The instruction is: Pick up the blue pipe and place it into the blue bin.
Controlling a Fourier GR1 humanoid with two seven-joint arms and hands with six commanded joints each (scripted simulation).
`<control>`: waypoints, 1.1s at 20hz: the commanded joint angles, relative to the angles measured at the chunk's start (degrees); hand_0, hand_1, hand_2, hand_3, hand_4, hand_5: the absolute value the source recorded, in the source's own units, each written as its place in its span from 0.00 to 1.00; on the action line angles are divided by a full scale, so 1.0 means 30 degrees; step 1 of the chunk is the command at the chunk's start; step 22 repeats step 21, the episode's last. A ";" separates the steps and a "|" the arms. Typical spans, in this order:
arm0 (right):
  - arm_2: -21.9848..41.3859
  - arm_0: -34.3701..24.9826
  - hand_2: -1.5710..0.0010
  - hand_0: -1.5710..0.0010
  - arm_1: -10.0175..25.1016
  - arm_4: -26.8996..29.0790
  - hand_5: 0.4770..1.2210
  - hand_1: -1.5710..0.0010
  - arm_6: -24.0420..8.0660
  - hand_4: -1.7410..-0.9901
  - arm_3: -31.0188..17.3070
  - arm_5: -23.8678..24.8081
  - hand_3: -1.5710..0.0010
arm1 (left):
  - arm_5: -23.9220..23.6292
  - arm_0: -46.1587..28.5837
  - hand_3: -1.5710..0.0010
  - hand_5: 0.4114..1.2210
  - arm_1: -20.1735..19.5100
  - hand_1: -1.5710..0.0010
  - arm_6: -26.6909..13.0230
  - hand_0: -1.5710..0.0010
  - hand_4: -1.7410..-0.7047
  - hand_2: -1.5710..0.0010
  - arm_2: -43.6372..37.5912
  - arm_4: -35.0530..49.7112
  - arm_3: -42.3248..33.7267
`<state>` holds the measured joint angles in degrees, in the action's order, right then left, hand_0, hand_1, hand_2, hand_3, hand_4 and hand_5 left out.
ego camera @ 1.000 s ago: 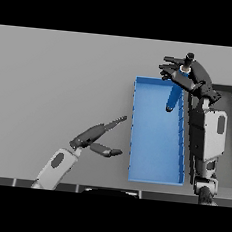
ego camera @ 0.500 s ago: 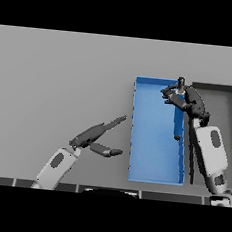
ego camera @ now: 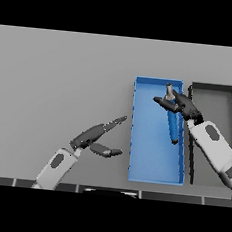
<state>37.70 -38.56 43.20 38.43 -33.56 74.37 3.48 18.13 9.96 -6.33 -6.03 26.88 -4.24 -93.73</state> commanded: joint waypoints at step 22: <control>0.4084 -0.1695 1.00 1.00 0.1419 0.0936 0.22 1.00 -0.0461 0.96 -0.0721 -0.0656 1.00 | -0.0076 0.0220 1.00 0.02 -0.0050 1.00 -0.0161 1.00 0.83 1.00 -0.0102 -0.0005 -0.0077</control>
